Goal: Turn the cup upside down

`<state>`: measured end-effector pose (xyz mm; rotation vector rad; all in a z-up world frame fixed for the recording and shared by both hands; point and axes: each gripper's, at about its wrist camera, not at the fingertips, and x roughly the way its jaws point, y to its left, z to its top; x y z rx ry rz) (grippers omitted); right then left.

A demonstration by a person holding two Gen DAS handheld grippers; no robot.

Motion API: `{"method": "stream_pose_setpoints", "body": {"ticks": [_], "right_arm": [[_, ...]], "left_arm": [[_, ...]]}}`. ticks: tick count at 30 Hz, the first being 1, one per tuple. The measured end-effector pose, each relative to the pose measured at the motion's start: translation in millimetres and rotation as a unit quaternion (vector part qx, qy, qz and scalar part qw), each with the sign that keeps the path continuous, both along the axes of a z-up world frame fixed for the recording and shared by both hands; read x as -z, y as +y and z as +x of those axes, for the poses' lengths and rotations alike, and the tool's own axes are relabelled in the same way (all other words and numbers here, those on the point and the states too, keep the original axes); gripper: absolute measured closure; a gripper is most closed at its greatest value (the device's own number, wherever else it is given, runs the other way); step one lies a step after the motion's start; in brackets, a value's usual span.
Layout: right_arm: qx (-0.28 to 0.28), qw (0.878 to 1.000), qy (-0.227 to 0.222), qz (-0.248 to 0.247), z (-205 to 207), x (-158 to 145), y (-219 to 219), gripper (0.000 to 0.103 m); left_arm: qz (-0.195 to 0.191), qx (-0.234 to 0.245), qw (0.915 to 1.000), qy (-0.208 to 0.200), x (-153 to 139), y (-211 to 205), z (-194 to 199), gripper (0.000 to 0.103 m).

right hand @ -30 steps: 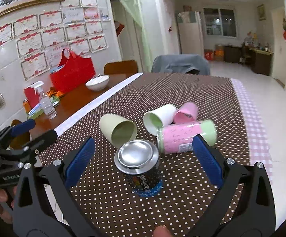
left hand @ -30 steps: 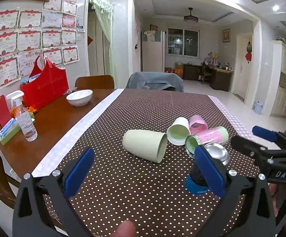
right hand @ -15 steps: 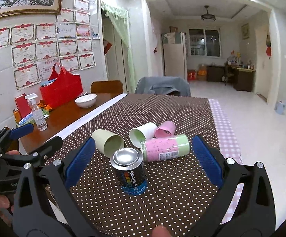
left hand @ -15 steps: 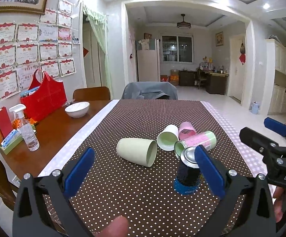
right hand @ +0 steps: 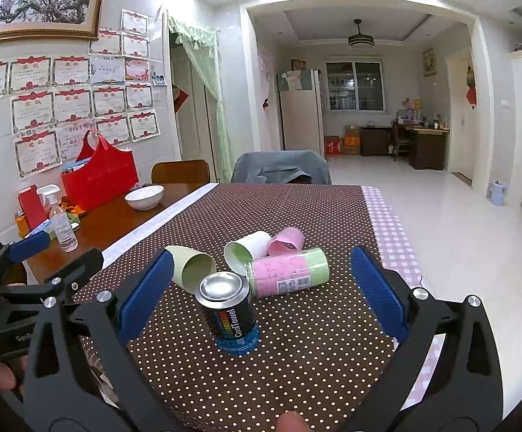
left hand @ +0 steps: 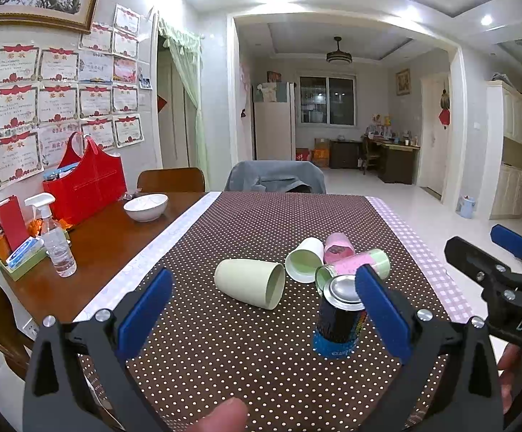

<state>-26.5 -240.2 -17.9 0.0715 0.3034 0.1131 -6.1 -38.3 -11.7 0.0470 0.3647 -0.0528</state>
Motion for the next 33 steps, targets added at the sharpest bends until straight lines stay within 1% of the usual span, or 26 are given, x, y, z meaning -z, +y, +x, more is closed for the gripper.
{"method": "stream_pose_setpoints", "body": {"ticks": [11, 16, 22, 26, 29, 33], "right_arm": [[0.005, 1.0, -0.008, -0.002, -5.0, -3.6, -1.9, 0.006], [0.005, 1.0, -0.007, -0.002, -5.1, -3.3, -1.5, 0.006], [0.004, 1.0, -0.005, -0.001, -5.6, -3.2, -1.2, 0.006], [0.002, 1.0, -0.002, -0.001, -3.8, -2.9, 0.0, 0.006], [0.002, 1.0, 0.0, 0.0, -4.1, -2.7, -0.2, 0.006], [0.001, 1.0, 0.001, 0.001, -3.1, -2.3, 0.3, 0.006]], "left_arm": [[0.0, -0.002, 1.0, -0.001, -1.2, -1.5, -1.3, 0.004], [-0.012, -0.002, 0.9999, 0.004, -2.4, 0.9, -2.2, 0.004], [-0.014, -0.002, 0.9999, 0.004, -2.2, 2.8, -1.8, 0.004], [-0.013, 0.0, 0.9999, 0.001, -2.7, 3.0, -1.7, 0.004], [-0.019, 0.006, 0.9998, -0.005, -3.4, 5.3, -2.9, 0.004], [-0.011, 0.006, 0.9999, -0.007, -2.5, 3.6, -3.4, 0.004]]}}
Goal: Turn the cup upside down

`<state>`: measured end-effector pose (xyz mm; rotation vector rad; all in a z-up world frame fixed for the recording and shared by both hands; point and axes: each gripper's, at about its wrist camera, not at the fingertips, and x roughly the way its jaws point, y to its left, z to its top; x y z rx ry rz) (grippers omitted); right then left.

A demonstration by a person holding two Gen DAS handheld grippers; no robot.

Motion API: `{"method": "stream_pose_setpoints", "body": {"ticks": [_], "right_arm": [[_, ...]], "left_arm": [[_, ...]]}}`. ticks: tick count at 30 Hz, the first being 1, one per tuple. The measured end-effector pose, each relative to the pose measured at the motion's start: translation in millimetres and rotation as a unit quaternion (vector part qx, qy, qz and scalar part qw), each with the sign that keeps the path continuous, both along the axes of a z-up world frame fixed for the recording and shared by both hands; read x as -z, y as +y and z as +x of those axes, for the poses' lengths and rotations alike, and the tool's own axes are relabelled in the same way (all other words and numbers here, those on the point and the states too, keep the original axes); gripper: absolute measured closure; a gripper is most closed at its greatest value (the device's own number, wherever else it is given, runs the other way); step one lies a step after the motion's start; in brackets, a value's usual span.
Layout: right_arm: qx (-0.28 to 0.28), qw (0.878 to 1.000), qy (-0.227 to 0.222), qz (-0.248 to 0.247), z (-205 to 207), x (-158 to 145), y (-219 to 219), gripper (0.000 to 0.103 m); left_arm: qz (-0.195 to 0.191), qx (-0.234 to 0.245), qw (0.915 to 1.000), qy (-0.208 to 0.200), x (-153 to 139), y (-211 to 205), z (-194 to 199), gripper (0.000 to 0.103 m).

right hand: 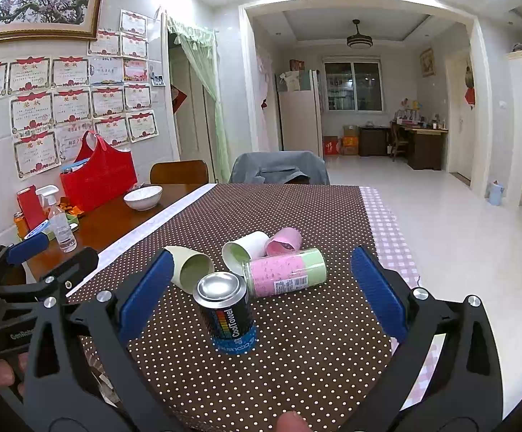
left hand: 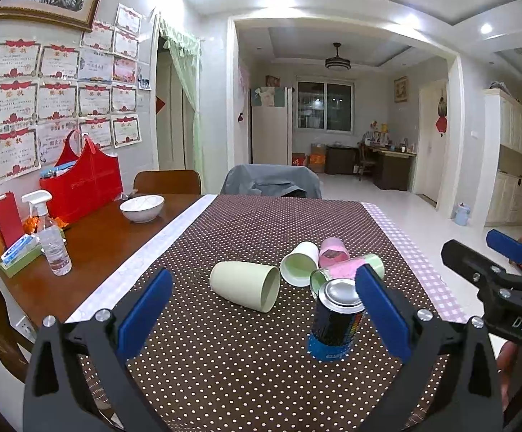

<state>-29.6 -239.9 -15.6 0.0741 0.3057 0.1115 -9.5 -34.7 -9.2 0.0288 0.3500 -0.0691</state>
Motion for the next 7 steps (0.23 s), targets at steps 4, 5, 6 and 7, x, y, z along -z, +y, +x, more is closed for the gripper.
{"method": "stream_pose_setpoints", "body": {"ticks": [4, 5, 6, 7], "right_arm": [[0.0, 1.0, -0.001, -0.001, 0.0, 0.0, 0.1, 0.006], [0.001, 1.0, 0.0, -0.001, 0.3, -0.1, -0.2, 0.006], [0.001, 1.0, 0.0, 0.0, 0.2, 0.0, 0.1, 0.006], [0.0, 1.0, 0.0, 0.0, -0.1, -0.1, 0.2, 0.006]], "left_arm": [[0.013, -0.01, 0.9999, 0.002, 0.5, -2.9, 2.3, 0.004], [0.017, -0.013, 0.9998, 0.001, 0.6, -3.8, 2.4, 0.004], [0.019, -0.014, 0.9997, 0.001, 0.3, -4.8, 3.0, 0.004], [0.019, -0.015, 0.9997, 0.0, 0.1, -5.0, 3.0, 0.004]]}}
